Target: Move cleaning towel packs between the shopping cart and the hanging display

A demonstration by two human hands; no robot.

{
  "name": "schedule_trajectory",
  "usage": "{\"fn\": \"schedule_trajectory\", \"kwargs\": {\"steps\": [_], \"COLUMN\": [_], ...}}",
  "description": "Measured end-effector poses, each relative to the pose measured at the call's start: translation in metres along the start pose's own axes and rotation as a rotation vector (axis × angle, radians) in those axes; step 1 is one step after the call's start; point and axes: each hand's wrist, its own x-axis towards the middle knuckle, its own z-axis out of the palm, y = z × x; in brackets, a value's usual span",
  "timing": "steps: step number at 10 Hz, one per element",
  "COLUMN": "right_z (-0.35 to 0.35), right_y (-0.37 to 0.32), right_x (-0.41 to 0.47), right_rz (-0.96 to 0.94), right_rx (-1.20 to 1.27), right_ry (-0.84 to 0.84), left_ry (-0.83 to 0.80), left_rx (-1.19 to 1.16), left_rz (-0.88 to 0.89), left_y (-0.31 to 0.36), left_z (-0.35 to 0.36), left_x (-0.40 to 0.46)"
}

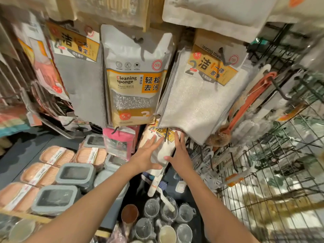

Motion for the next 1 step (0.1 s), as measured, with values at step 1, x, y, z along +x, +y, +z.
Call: {"fn": "schedule_trajectory", "kwargs": {"steps": [1], "right_z": [0.0044], "right_y": [0.0097], "right_x": [-0.0127], "right_rz": [-0.047], "right_rx": [0.019], "right_ry": [-0.057], "left_ry": [0.005], "left_rx": [-0.065], "left_rz": [0.014], "left_y": [0.0065], "left_z": [0.007], "left_x": [-0.0157]}}
